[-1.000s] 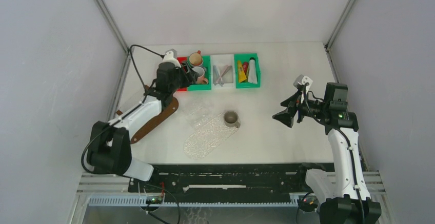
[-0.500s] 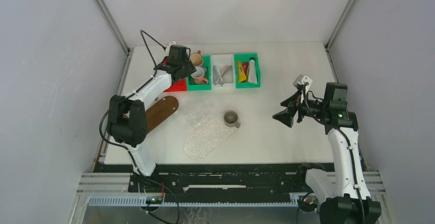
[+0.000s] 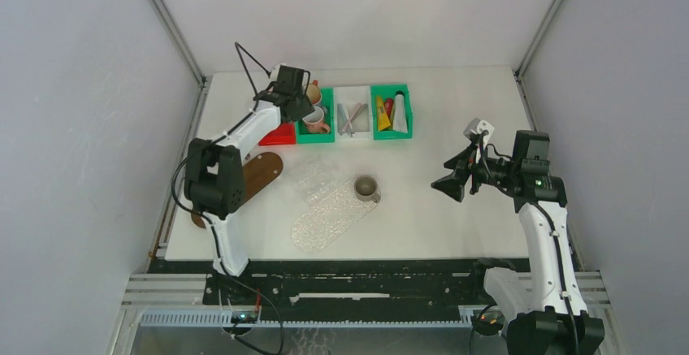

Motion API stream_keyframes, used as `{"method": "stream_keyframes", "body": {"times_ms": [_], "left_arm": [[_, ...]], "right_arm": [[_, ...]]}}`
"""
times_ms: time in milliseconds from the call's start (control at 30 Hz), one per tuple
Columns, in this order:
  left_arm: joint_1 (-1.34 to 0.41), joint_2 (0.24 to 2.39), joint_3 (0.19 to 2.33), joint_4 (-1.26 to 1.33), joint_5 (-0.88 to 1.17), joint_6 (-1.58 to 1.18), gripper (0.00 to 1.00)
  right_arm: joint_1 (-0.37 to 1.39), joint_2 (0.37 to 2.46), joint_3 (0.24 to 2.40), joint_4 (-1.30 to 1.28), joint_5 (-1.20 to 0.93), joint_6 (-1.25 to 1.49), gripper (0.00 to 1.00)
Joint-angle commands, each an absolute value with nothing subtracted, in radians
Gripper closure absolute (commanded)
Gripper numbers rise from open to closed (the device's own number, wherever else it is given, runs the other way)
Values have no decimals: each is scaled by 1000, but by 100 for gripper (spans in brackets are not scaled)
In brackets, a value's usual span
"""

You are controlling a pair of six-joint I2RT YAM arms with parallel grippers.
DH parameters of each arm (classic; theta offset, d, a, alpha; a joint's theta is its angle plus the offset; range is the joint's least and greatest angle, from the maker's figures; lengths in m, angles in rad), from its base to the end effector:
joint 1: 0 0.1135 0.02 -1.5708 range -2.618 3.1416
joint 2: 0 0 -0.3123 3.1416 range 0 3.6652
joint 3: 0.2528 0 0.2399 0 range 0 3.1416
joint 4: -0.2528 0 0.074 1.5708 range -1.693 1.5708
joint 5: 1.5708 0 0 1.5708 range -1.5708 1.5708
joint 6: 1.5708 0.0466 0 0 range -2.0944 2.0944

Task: Prepare toiletry sets of a toothbrush and toothpaste on the tray
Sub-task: Pick up the cup from the storage box.

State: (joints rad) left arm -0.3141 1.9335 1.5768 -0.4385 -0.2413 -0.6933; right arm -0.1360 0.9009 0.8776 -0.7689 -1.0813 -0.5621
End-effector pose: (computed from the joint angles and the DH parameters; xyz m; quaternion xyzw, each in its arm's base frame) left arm 0.4342 -0.1293 0.2955 -0.2179 0.8940 -0.0836 0.3826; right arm 0.1315 0.0235 0.3446 -0.3586 0.7340 0.3362 0.4686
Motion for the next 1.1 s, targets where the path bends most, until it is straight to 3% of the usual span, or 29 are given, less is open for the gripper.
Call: {"method": "stream_keyframes", "body": {"times_ms": [0, 433, 767, 1067], "left_arm": [[-318, 1968, 1647, -460, -249, -716, 54], [-317, 2048, 1696, -506, -263, -720, 64], [-317, 2024, 1685, -505, -246, -701, 96], [-318, 1865, 1571, -439, -268, -676, 100]], "right_arm": [[-133, 897, 871, -739, -1087, -566, 20], [-132, 899, 871, -737, -1087, -565, 20], [-141, 903, 872, -738, -1084, -565, 20], [-138, 895, 871, -737, -1086, -564, 20]]}}
